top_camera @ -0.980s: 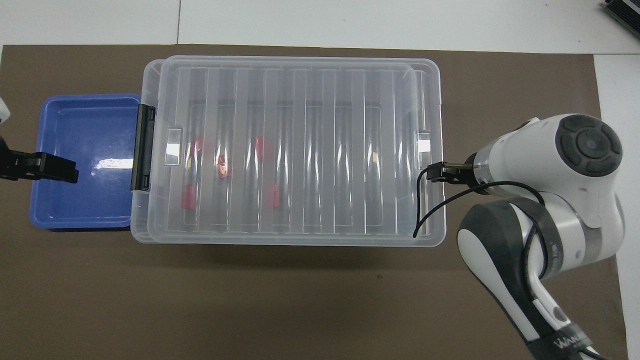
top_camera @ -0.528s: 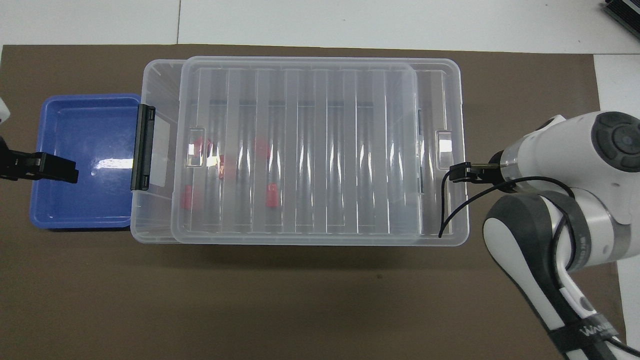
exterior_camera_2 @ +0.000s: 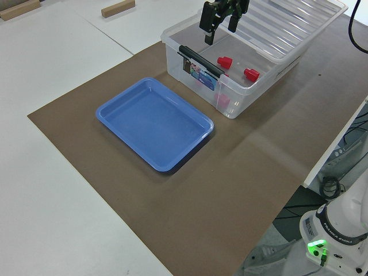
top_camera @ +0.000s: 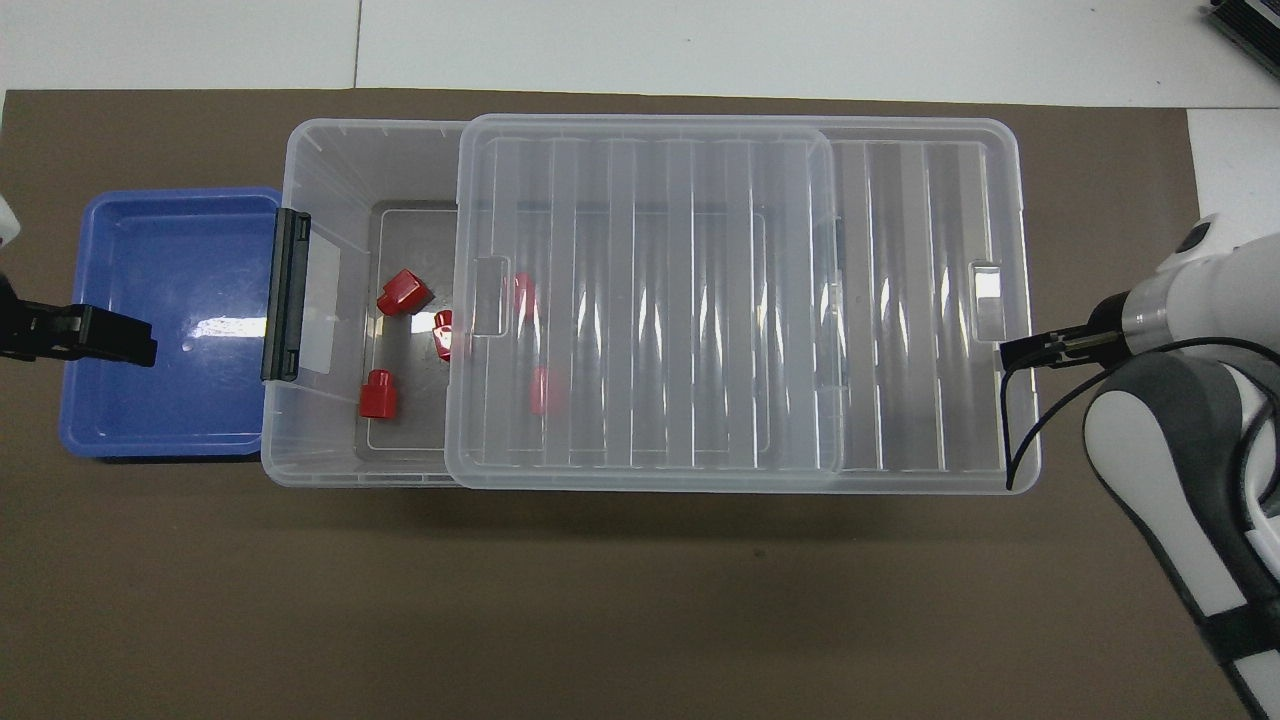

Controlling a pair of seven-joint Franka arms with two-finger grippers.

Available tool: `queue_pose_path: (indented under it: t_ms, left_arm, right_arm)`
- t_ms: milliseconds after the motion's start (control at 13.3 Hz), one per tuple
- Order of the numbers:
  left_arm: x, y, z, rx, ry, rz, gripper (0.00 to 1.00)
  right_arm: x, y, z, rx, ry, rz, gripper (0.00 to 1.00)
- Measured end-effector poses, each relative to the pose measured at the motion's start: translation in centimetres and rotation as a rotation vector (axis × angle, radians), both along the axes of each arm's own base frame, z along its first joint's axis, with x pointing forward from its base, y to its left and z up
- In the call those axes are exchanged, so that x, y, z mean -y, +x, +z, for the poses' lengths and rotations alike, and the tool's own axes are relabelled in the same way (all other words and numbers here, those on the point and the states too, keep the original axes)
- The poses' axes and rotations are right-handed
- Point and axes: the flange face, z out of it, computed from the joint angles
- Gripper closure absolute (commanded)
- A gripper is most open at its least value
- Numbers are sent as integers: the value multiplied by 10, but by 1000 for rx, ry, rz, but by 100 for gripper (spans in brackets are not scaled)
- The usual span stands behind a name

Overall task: Place red block in blue tray from box
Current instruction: 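Slide the clear lid away from the left arm with the right gripper, then reach the left gripper into the box toward a red block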

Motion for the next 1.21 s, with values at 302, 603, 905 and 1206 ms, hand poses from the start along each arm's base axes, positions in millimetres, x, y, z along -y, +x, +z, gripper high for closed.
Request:
queue_pose_path:
  t_ms: [302, 603, 905, 1206]
  left_arm:
    - [4, 0, 0, 0, 0, -7, 0]
    - [8, -2, -1, -11, 2, 18, 0]
    - [17, -1, -2, 3, 4, 214, 0]
    - [87, 4, -22, 69, -19, 272, 0]
  right_arm:
    - [30, -2, 0, 1, -3, 35, 0]
    - [39, -3, 0, 1, -4, 36, 0]
    - [43, -4, 0, 2, -4, 28, 0]
    - [42, -1, 8, 18, -6, 19, 0]
